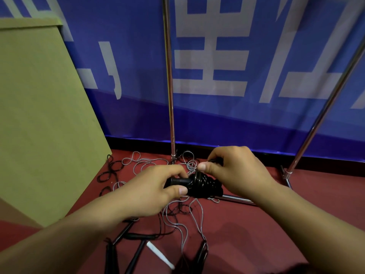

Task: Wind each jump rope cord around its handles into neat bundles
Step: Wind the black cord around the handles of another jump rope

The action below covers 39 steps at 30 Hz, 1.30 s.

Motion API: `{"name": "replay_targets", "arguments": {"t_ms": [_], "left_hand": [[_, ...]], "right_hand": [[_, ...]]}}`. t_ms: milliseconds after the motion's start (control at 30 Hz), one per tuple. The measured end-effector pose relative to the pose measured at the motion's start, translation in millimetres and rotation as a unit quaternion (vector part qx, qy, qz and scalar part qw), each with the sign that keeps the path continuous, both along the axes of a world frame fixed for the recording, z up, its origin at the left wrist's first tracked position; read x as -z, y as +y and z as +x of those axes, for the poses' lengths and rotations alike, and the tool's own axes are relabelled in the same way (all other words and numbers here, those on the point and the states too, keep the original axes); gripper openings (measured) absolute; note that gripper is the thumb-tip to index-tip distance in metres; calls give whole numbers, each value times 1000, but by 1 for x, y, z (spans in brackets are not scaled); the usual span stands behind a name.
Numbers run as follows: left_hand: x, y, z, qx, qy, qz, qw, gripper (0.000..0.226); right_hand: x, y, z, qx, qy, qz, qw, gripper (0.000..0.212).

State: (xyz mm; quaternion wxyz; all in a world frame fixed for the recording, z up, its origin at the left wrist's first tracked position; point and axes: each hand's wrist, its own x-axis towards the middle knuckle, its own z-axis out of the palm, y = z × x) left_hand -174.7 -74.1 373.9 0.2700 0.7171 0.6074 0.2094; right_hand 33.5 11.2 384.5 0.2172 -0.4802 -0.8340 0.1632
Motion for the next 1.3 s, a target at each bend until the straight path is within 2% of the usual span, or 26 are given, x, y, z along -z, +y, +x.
{"name": "replay_targets", "arguments": {"t_ms": [133, 200, 333, 467, 533, 667, 800, 867, 933, 967, 1067, 1167, 1233, 1300], "left_hand": [[-8, -2, -3, 24, -119, -44, 992, 6], [-12, -5, -2, 41, -177, -64, 981, 4], [-16, -8, 0, 55, -254, -83, 962, 15], [-17, -9, 4, 64, -338, -117, 932, 19], [-18, -9, 5, 67, -369, -123, 919, 18], [-21, -10, 6, 78, -427, -126, 892, 17], [-23, -11, 8, 81, -448, -119, 883, 23], [-25, -11, 11, 46, -460, -102, 881, 17], [-26, -10, 13, -6, -454, -77, 888, 21], [-25, -9, 14, -31, -444, -62, 894, 22], [-20, -6, 15, -99, -403, -24, 909, 20], [-15, -4, 17, -144, -366, 12, 920, 21], [-14, -3, 20, -158, -363, 35, 918, 19], [-15, -1, 21, -172, -375, 55, 909, 18]], "right_hand": [[-4, 8, 1, -27, 52, -66, 996, 33], [-8, 10, 1, -70, 125, -119, 982, 24], [-15, 10, 2, -117, 265, -235, 928, 14], [-19, 11, 3, -136, 328, -338, 872, 23], [-22, 9, 1, -136, 351, -359, 854, 21], [-23, 6, -1, -143, 367, -341, 854, 19], [-20, 2, -4, -168, 381, -322, 850, 13], [-18, 0, -7, -166, 350, -272, 881, 15], [-11, -3, -16, -129, 278, -206, 929, 30], [-4, -5, -21, -109, 267, -199, 937, 36], [12, -16, -34, -61, 280, -235, 929, 35], [19, -23, -41, -39, 253, -261, 931, 34], [14, -24, -44, -43, 292, -297, 908, 33], [7, -26, -45, -53, 354, -349, 866, 31]]}}
